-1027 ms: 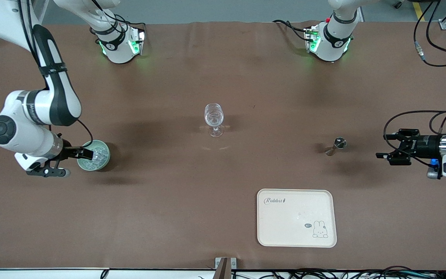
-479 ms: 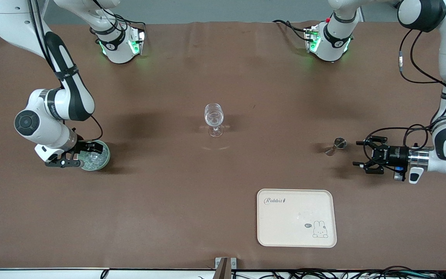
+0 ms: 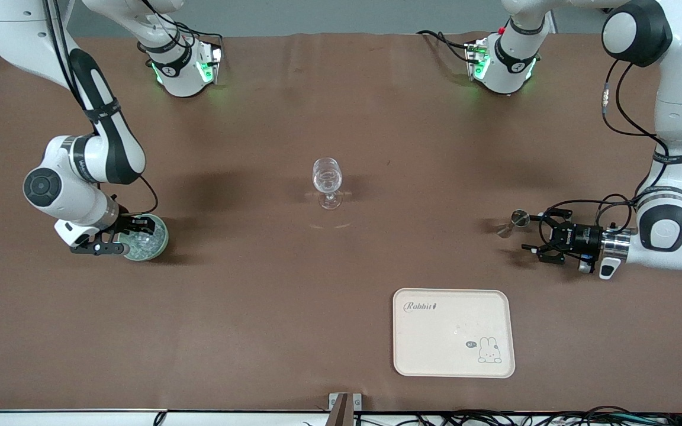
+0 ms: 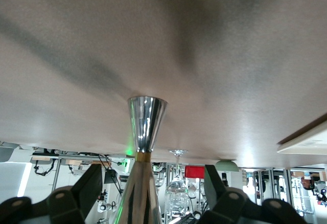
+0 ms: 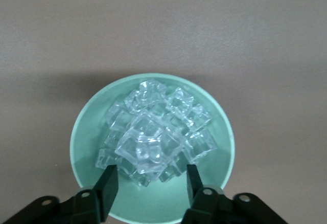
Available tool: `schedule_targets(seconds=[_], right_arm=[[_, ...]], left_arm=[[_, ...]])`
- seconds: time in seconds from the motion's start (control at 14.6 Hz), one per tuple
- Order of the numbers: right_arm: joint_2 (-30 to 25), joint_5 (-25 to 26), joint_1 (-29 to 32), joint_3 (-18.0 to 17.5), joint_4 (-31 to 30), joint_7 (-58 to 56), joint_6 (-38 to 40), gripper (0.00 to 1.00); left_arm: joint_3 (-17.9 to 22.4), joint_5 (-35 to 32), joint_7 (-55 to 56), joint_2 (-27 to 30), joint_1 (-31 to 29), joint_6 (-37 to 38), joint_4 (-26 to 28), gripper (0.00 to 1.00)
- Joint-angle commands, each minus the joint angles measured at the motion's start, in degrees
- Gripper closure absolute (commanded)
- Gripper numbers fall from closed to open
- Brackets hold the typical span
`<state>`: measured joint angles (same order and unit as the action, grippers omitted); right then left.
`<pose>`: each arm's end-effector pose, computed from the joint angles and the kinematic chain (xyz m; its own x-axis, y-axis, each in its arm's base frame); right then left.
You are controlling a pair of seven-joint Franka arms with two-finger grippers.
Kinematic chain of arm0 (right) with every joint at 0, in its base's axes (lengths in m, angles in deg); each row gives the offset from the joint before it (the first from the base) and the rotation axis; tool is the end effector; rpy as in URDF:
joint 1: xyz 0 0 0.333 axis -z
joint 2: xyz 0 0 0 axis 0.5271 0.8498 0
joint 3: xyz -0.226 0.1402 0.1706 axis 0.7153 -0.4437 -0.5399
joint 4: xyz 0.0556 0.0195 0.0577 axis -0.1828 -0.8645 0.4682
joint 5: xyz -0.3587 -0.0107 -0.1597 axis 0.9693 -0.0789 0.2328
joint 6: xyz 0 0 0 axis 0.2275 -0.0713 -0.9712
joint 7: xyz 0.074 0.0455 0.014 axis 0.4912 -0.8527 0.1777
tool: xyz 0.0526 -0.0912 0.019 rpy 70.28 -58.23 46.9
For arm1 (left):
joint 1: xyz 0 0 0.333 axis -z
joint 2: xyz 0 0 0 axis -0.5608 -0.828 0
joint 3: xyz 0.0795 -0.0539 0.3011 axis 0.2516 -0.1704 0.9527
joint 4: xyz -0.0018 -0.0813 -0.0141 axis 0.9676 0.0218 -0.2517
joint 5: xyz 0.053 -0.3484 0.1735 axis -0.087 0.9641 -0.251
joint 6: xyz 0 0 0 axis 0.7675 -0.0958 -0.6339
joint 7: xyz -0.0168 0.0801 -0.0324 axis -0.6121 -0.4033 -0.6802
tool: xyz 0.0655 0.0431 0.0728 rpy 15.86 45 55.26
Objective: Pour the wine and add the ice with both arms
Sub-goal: 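Lift the jigger with the left gripper while the right gripper pinches ice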
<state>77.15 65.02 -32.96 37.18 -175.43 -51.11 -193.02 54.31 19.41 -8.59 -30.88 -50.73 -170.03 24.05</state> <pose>0.5657 -0.0220 0.2369 0.9980 -0.0150 -0.0612 -0.0134 -0.9995 0.0275 0.6141 0.0875 0.1394 0.1230 0.4394 -0.8898 0.9421 -0.3335 -0.0345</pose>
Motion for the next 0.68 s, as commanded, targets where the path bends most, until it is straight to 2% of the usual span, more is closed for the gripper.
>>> schedule_targets(seconds=[0.0, 0.27, 0.34, 0.41, 0.48, 0.62], right_arm=[[-0.1, -2.6, 0.9, -1.2, -1.1, -0.9, -1.7, 0.39], [0.1, -2.8, 1.7, -1.1, -0.5, -4.5, -1.6, 0.39], [0.2, -2.8, 1.8, -1.1, -0.5, -4.9, -1.9, 0.39], [0.4, -2.7, 1.8, -1.1, -0.4, -5.0, -2.1, 0.39], [0.8, -2.7, 1.8, -1.1, -0.4, -5.0, -2.8, 0.39], [1.1, -2.8, 1.8, -1.1, 0.0, -5.0, -3.2, 0.41]], left_arm=[[0.0, 1.1, -2.9, 0.0, 0.3, 0.7, 1.3, 0.15], [-0.1, 1.2, -6.9, -0.9, 0.4, 1.8, 1.9, 0.21], [-0.4, 1.2, -6.5, -1.1, 0.4, 1.8, 2.0, 0.2], [-1.2, 1.5, -5.5, -1.3, 0.3, 1.9, 2.1, 0.1], [-1.3, 2.1, -4.4, -1.3, 0.4, 1.8, 2.1, 0.1], [-1.3, 2.1, -4.7, -1.4, 0.4, 1.8, 2.2, 0.16]])
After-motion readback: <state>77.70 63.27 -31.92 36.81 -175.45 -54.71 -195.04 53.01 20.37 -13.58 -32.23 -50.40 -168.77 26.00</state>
